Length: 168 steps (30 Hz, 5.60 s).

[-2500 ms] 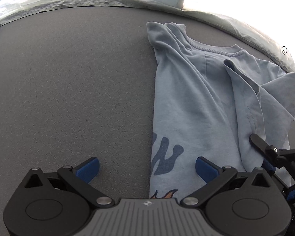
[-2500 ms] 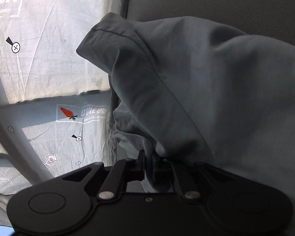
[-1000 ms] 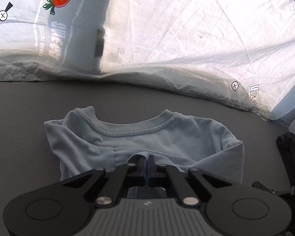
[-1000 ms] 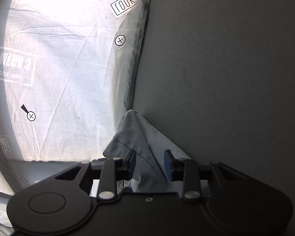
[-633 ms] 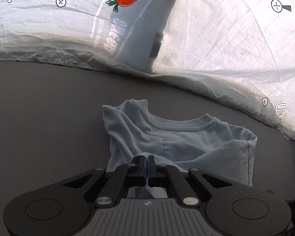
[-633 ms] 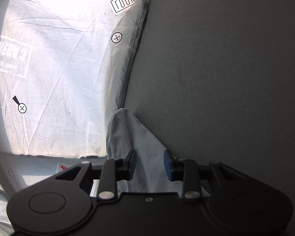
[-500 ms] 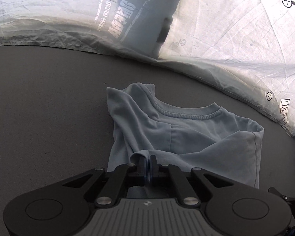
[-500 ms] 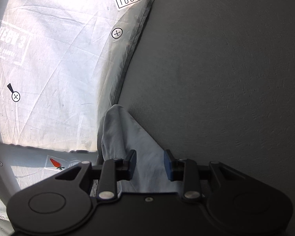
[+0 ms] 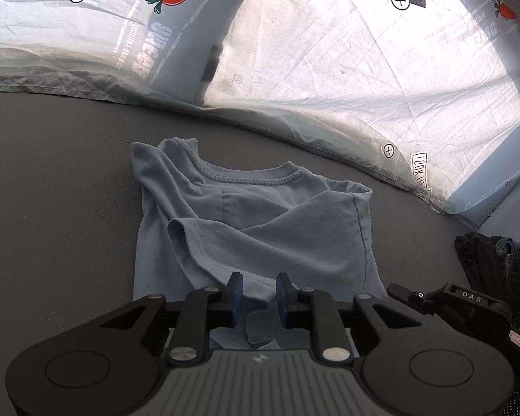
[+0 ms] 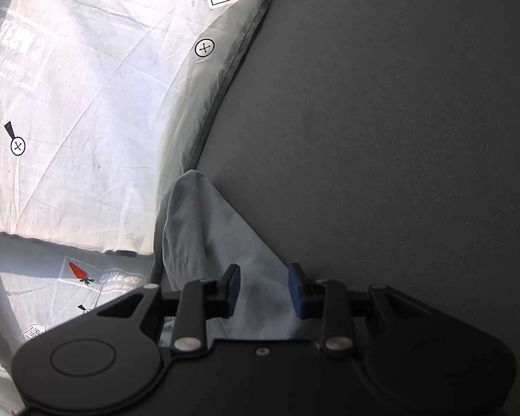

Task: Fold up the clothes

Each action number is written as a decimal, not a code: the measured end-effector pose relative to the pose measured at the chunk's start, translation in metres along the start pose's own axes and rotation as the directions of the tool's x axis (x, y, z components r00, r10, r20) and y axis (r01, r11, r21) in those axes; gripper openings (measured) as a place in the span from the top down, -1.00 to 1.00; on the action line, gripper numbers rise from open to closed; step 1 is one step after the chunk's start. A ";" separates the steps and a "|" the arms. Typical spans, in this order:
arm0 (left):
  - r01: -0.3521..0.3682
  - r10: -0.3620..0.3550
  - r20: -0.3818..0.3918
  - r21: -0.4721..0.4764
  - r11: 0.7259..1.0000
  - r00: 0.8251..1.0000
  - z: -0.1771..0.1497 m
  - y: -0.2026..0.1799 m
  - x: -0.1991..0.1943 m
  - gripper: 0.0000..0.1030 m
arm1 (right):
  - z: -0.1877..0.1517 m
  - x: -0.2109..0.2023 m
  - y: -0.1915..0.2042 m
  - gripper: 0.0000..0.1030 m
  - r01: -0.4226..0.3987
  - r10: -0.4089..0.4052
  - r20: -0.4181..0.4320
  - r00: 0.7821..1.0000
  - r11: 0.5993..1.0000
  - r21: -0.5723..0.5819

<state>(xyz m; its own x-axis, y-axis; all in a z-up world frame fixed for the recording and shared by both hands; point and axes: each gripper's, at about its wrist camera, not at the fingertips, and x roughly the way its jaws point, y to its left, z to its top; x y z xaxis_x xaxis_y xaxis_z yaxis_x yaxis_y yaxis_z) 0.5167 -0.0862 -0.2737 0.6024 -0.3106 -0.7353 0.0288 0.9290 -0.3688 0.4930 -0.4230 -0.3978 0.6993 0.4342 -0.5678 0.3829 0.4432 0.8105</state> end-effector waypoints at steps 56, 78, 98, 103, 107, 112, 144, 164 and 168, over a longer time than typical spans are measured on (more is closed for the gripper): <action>-0.119 0.153 -0.245 0.149 0.982 0.957 -0.267 -0.052 -0.149 0.27 | -0.183 -0.231 -0.069 0.27 0.340 -0.407 0.080 0.910 0.621 -0.707; -0.146 0.190 -0.200 0.218 0.965 0.961 -0.329 -0.065 -0.184 -0.09 | -0.232 -0.265 -0.086 0.89 0.332 -0.373 0.141 0.917 0.518 -0.789; -0.150 0.204 -0.206 0.253 0.956 0.957 -0.331 -0.068 -0.185 -0.25 | -0.253 -0.291 -0.048 0.98 0.041 -0.127 -0.039 0.991 0.573 -0.819; -0.158 0.207 -0.211 0.230 0.960 0.955 -0.332 -0.063 -0.190 -0.36 | -0.261 -0.274 -0.048 0.98 0.008 -0.152 -0.098 0.984 0.578 -0.816; -0.177 0.215 -0.213 0.183 0.967 0.953 -0.331 -0.053 -0.196 -0.38 | -0.269 -0.258 -0.051 0.98 0.000 -0.197 -0.135 0.971 0.566 -0.825; -0.202 0.225 -0.217 0.124 0.972 0.950 -0.330 -0.040 -0.205 -0.38 | -0.278 -0.239 -0.056 0.97 0.000 -0.262 -0.168 0.950 0.541 -0.841; -0.178 0.159 -0.340 -0.027 0.984 0.927 -0.325 -0.014 -0.207 0.94 | -0.214 -0.272 -0.094 0.95 0.169 -0.321 -0.109 0.941 0.724 -0.669; -0.067 -0.019 -0.501 -0.154 0.986 0.865 -0.317 0.008 -0.198 0.31 | -0.197 -0.281 -0.122 0.62 0.210 -0.364 -0.217 0.906 0.830 -0.517; -0.050 -0.030 -0.501 -0.145 0.988 0.865 -0.318 0.008 -0.197 0.23 | -0.197 -0.285 -0.128 0.61 0.195 -0.342 -0.234 0.910 0.852 -0.486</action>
<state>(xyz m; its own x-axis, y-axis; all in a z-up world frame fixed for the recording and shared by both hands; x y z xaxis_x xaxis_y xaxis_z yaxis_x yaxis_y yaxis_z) 0.1446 -0.0814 -0.3126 0.1210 -0.3970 -0.9098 -0.1173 0.9044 -0.4102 0.1253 -0.4487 -0.3681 0.3645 0.4274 -0.8273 0.1696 0.8431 0.5103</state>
